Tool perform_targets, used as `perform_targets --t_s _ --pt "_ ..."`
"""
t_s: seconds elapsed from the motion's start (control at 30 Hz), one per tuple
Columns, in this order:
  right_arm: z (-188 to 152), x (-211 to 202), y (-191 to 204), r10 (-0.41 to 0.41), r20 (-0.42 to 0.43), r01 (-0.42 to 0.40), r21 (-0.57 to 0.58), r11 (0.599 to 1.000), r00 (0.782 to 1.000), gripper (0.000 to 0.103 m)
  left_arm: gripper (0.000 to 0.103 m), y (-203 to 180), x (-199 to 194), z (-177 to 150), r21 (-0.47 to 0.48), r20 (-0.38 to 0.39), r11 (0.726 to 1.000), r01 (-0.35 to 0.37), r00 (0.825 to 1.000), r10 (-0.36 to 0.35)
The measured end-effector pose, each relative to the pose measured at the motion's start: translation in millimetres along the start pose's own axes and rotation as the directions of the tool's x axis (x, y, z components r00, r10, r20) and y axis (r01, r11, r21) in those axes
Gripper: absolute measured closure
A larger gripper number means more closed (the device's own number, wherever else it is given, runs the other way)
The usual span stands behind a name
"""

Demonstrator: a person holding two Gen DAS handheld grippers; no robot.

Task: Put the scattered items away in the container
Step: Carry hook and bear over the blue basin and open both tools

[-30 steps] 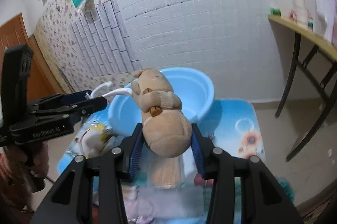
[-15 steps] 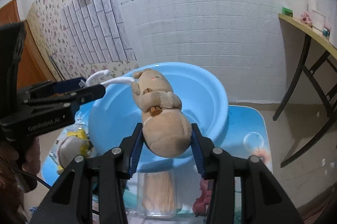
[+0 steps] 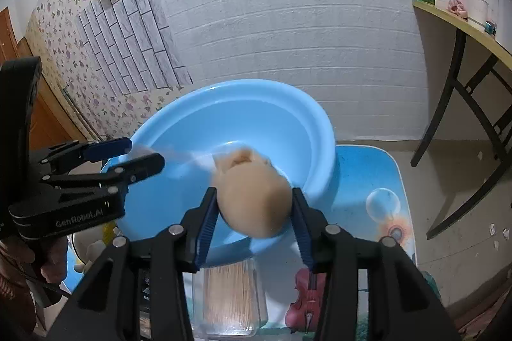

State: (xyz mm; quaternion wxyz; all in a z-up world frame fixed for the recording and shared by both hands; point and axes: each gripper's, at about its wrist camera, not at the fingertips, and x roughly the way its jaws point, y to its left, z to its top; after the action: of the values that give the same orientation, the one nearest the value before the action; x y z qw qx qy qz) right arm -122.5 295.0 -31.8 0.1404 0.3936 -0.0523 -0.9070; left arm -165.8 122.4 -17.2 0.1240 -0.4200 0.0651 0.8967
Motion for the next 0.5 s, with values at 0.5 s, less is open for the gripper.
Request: perform_targets --t_s 0.5 --pt "-10.0 -25.0 10.4 -0.018 0.050 0.018 -0.015 1.000 0.999 0.058 0.020 -1.7 -21.4 -21.5 0.035 0.003 0.999 0.004 1.000 -0.004"
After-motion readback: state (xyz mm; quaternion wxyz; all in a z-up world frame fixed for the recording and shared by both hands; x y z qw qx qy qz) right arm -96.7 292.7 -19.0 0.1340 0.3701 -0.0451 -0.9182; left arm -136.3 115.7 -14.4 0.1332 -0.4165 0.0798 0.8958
